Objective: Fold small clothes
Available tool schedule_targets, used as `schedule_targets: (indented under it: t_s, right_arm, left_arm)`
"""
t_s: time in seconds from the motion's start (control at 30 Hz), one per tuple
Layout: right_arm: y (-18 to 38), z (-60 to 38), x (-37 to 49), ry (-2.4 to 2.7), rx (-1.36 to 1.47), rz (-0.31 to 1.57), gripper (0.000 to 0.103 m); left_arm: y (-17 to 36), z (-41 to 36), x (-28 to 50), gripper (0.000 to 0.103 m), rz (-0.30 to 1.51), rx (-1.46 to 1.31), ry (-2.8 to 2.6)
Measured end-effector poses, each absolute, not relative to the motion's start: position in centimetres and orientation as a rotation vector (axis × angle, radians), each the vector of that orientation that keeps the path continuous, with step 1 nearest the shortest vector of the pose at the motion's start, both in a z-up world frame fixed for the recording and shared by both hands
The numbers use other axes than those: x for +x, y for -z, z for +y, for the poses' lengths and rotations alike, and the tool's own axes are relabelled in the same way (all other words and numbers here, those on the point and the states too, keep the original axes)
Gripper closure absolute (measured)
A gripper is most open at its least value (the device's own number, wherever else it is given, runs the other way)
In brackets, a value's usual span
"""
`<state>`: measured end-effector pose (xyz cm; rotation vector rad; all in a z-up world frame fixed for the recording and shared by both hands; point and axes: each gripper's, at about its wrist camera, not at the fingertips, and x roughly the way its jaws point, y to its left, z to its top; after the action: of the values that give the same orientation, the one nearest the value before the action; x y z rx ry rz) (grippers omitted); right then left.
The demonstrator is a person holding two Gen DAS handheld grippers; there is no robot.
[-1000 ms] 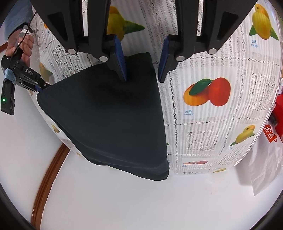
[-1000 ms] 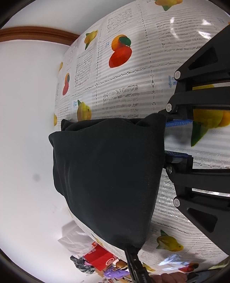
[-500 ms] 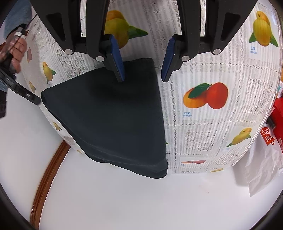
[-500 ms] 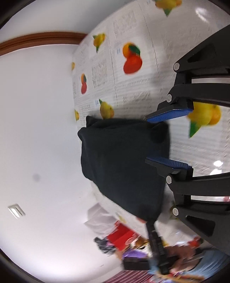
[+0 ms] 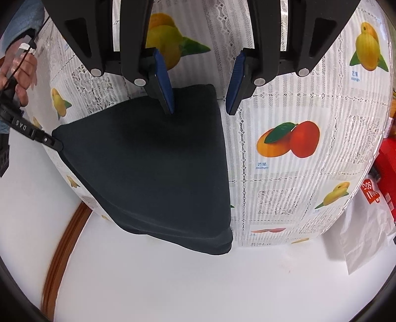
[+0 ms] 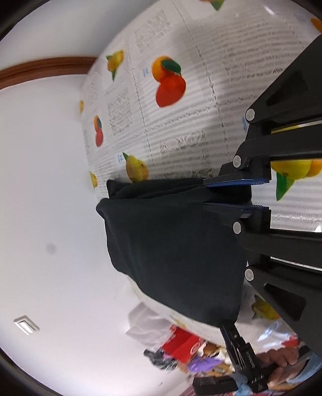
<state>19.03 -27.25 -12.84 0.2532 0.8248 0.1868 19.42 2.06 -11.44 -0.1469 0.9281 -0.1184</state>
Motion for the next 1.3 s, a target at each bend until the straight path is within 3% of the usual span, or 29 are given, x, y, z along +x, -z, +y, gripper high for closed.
schedule_targets:
  t_s: [0.4,0.53,0.6,0.67,0.77,0.87,1.03,1.13,1.3]
  right_arm:
    - [11.5,-24.9,17.6,-0.060,0.050,0.851,0.088]
    - [10.0,-25.2,16.7,-0.034,0.059,0.860,0.084]
    - [8.9,-25.1,15.7,-0.018,0.064,0.846,0.077]
    - [7.6,-25.0,14.3,-0.006,0.080,0.823,0.061]
    - [5.5,-24.8,12.1,0.013,0.096,0.780,0.046]
    - [3.7,-24.4,9.8,0.021,0.095,0.744,0.038]
    - [1.0,-23.6,6.1,0.033,0.076,0.708,0.035]
    - [-0.2,-23.1,3.6,0.056,0.071,0.675,0.019]
    - [-1.3,-22.1,-0.1,0.079,0.037,0.627,0.001]
  left_arm:
    - [10.4,1.4,17.7,0.060,0.925,-0.132,0.087]
    - [8.6,1.3,16.3,0.049,0.887,-0.132,0.078]
    - [7.5,1.1,15.4,0.045,0.858,-0.130,0.071]
    - [6.4,0.8,14.6,0.042,0.830,-0.129,0.062]
    - [4.6,0.4,12.9,0.033,0.783,-0.135,0.069]
    - [3.0,-0.1,11.1,0.026,0.746,-0.124,0.058]
    - [0.6,-1.0,7.9,0.018,0.684,-0.096,0.039]
    - [-0.5,-1.6,5.9,0.013,0.651,-0.076,0.030]
    - [-1.7,-2.1,3.3,0.007,0.633,-0.048,0.024]
